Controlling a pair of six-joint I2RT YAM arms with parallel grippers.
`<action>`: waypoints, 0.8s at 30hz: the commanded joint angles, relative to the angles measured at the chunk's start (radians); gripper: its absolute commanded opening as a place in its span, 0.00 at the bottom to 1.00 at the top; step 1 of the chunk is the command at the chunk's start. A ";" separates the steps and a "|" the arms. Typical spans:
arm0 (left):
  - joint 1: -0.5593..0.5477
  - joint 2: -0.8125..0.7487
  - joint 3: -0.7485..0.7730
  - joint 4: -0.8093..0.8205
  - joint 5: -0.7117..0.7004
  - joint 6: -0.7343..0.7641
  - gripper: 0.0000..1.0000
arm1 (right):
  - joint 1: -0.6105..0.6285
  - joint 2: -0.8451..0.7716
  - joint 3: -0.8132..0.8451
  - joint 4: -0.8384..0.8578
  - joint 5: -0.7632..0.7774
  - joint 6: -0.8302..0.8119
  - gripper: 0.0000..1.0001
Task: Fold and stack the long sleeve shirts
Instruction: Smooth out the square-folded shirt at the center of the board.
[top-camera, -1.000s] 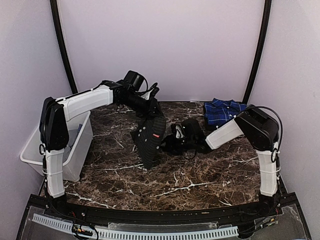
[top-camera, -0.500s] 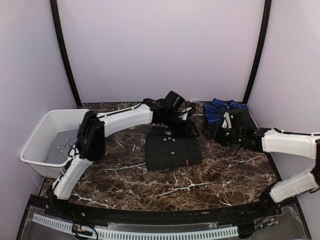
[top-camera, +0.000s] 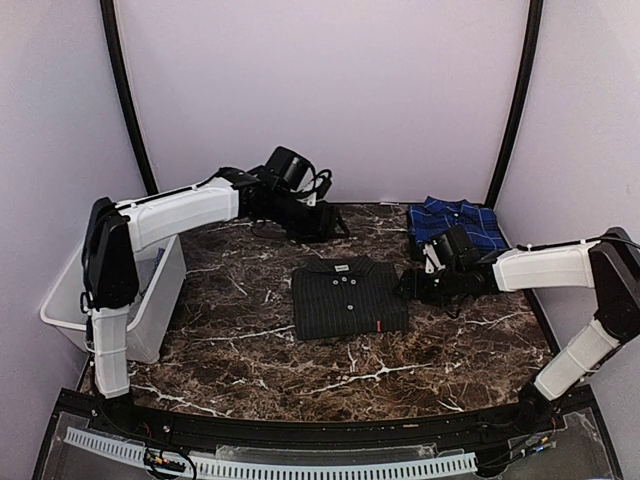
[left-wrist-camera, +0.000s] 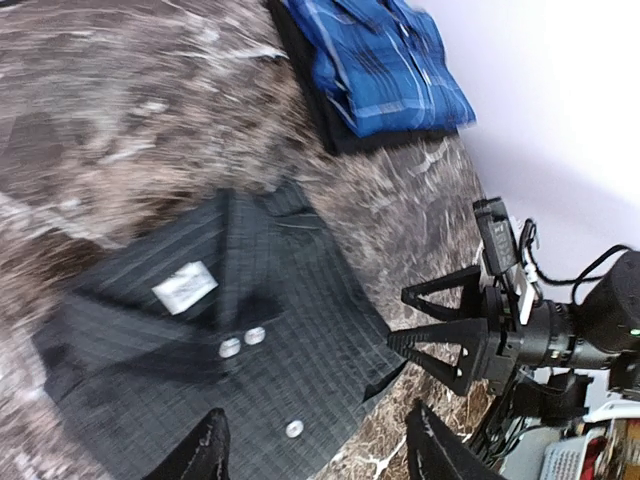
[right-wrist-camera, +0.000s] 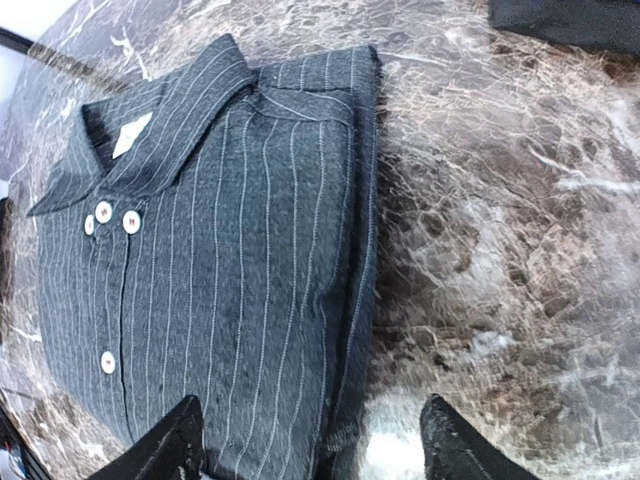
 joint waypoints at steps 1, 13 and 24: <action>0.065 -0.164 -0.251 0.078 -0.009 -0.021 0.58 | 0.005 0.048 0.058 0.000 -0.026 -0.032 0.64; 0.125 -0.262 -0.625 0.216 0.085 -0.065 0.52 | 0.083 -0.008 -0.009 -0.072 0.000 0.002 0.45; 0.126 -0.181 -0.670 0.258 0.107 -0.094 0.48 | 0.097 -0.011 -0.098 -0.093 0.052 0.046 0.35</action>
